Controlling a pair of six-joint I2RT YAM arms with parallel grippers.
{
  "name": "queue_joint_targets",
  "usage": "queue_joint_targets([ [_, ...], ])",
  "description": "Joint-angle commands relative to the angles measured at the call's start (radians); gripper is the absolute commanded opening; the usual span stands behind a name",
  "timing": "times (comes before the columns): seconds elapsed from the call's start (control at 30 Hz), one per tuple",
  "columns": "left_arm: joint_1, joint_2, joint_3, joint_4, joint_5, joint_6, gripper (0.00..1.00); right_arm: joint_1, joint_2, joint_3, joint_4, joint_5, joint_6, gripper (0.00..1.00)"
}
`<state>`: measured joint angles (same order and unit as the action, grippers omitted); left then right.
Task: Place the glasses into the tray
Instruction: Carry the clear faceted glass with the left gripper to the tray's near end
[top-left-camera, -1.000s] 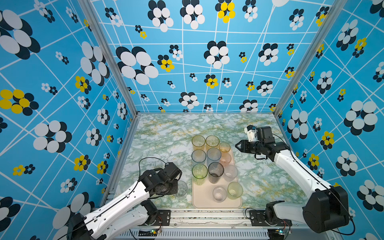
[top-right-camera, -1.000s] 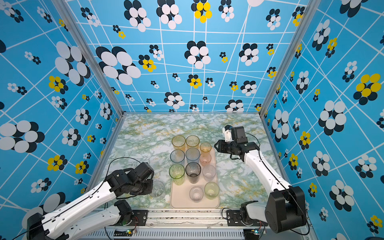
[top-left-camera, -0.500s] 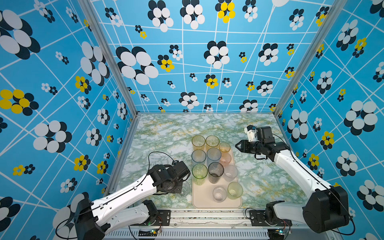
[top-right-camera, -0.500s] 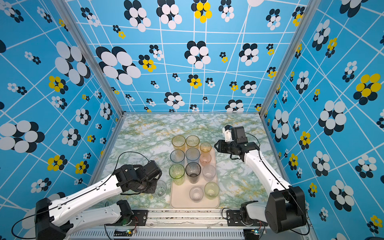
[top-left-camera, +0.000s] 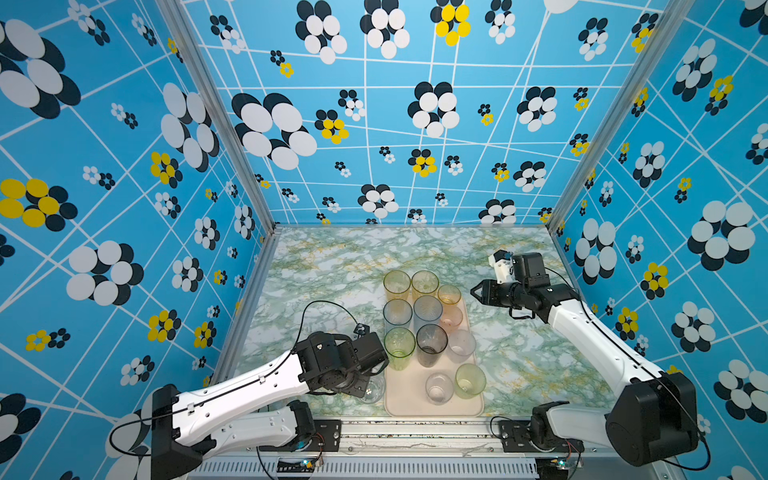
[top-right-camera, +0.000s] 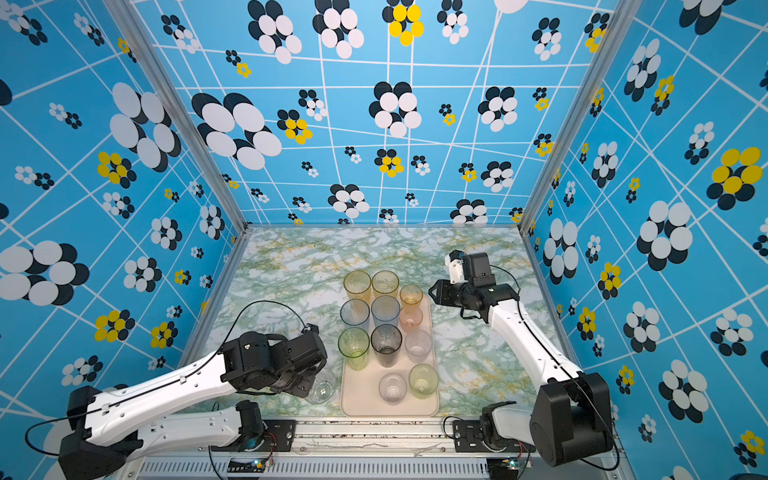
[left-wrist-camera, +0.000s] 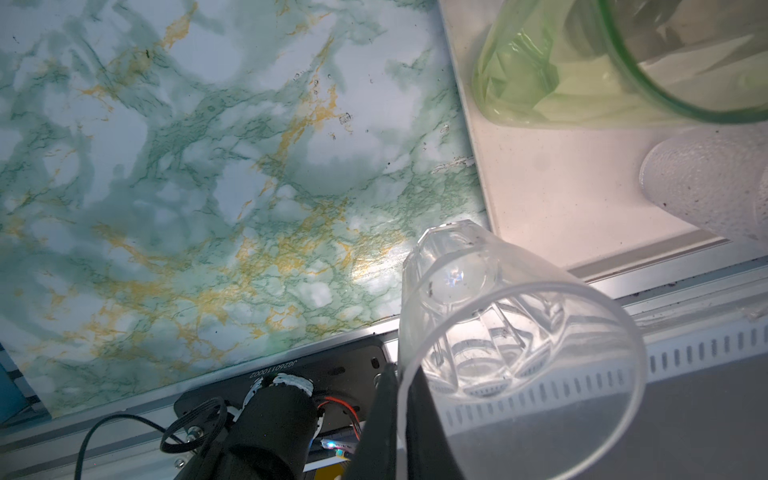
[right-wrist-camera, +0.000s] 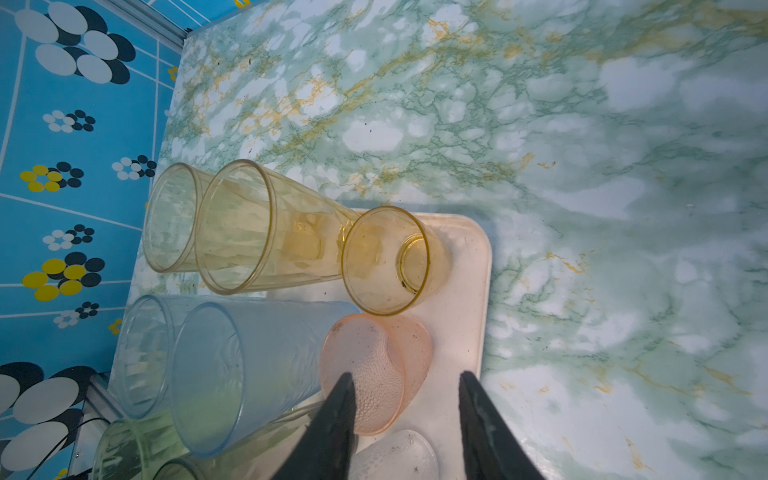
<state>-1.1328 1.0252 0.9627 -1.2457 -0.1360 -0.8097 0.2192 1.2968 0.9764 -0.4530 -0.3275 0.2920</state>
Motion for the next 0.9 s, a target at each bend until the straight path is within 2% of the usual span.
queue_joint_targets([
  [0.0, -0.047, 0.016, 0.027, 0.001, 0.009, -0.037, 0.02, -0.002, -0.028, -0.010, -0.009, -0.005, -0.001, 0.43],
  [0.33, -0.082, 0.136, 0.048, 0.212, 0.060, 0.034, 0.02, -0.002, -0.066, -0.010, -0.034, 0.002, 0.001, 0.43],
  [0.87, -0.084, 0.252, 0.059, 0.297, 0.097, 0.099, 0.02, -0.002, -0.084, -0.012, -0.042, 0.013, 0.007, 0.43],
])
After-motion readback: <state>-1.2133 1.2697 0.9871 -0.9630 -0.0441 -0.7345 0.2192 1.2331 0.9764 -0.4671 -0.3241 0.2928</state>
